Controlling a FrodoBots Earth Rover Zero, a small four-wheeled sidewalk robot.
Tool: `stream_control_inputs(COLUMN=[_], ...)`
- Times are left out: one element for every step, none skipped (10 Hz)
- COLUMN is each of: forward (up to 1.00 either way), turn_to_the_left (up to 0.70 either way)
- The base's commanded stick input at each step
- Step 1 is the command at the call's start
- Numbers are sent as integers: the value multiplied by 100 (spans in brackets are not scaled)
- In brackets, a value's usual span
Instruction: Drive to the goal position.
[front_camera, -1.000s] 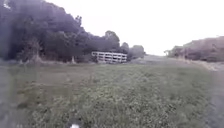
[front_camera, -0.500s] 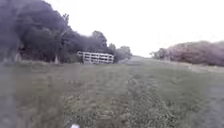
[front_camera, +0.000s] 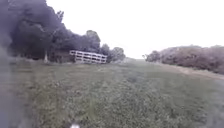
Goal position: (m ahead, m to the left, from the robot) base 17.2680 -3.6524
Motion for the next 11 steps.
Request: stream_control_inputs(forward=[70, 70, 70, 70, 70, 70, 70, 70, 70, 70, 70], turn_to_the_left=[0, 0, 0, 0, 0, 0, 0, -34, -34, -34, -19])
